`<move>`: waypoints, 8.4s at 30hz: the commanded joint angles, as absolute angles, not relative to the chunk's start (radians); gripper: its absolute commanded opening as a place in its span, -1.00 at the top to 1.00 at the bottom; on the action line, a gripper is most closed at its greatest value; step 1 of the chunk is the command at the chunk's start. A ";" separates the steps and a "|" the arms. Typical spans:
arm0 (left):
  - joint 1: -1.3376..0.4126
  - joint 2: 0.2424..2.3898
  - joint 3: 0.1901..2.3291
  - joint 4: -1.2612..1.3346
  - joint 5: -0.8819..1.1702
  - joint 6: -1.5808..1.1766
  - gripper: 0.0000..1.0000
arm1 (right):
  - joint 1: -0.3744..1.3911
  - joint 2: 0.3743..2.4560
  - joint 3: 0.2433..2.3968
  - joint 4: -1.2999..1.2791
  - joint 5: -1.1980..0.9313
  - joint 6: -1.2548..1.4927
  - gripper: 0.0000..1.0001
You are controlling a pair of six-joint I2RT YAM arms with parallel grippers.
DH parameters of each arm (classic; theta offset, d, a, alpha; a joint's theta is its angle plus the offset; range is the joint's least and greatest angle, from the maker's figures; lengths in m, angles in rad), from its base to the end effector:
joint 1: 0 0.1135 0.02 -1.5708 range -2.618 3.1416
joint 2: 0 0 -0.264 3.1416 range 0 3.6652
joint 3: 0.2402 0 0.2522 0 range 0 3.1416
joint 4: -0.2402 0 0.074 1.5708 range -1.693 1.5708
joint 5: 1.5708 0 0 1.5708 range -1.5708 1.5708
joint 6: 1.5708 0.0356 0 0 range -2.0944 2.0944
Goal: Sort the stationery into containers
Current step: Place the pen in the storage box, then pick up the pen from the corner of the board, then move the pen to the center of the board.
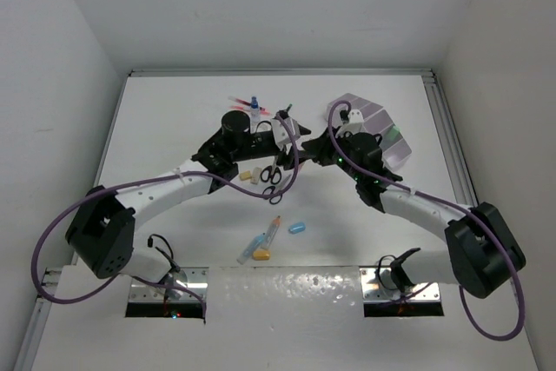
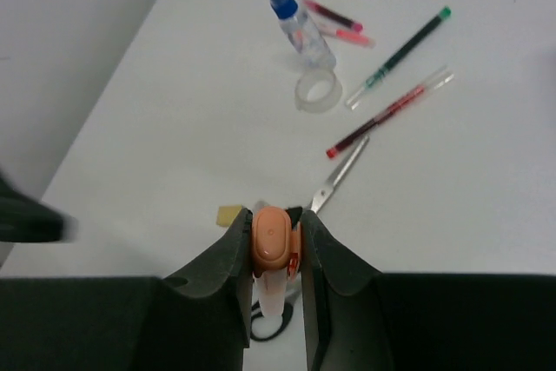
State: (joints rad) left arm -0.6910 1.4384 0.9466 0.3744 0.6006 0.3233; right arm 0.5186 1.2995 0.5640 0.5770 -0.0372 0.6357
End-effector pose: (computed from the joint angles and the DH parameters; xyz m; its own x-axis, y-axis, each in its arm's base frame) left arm 0.2431 -0.2271 0.3003 0.2189 0.1591 -0.9627 0.9373 0.2399 0.2527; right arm 0.2420 0.1396 0.2307 -0.4233 0.4416 -0.7911 -0.3428 0.7302 0.5910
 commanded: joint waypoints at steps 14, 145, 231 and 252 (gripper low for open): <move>-0.612 1.272 0.933 0.358 0.405 0.256 -0.38 | 0.206 1.170 0.742 0.221 0.181 0.341 1.00; -0.988 1.463 0.640 -0.558 0.109 -0.419 0.87 | 1.213 0.957 0.495 -0.520 0.822 1.358 -0.18; -0.738 0.655 0.597 -0.302 -0.207 -0.114 1.00 | 1.161 1.465 0.704 -0.434 0.503 2.057 -0.24; -0.739 0.634 0.586 -0.305 -0.206 -0.126 1.00 | 1.154 1.554 0.675 -0.278 0.465 2.351 -0.24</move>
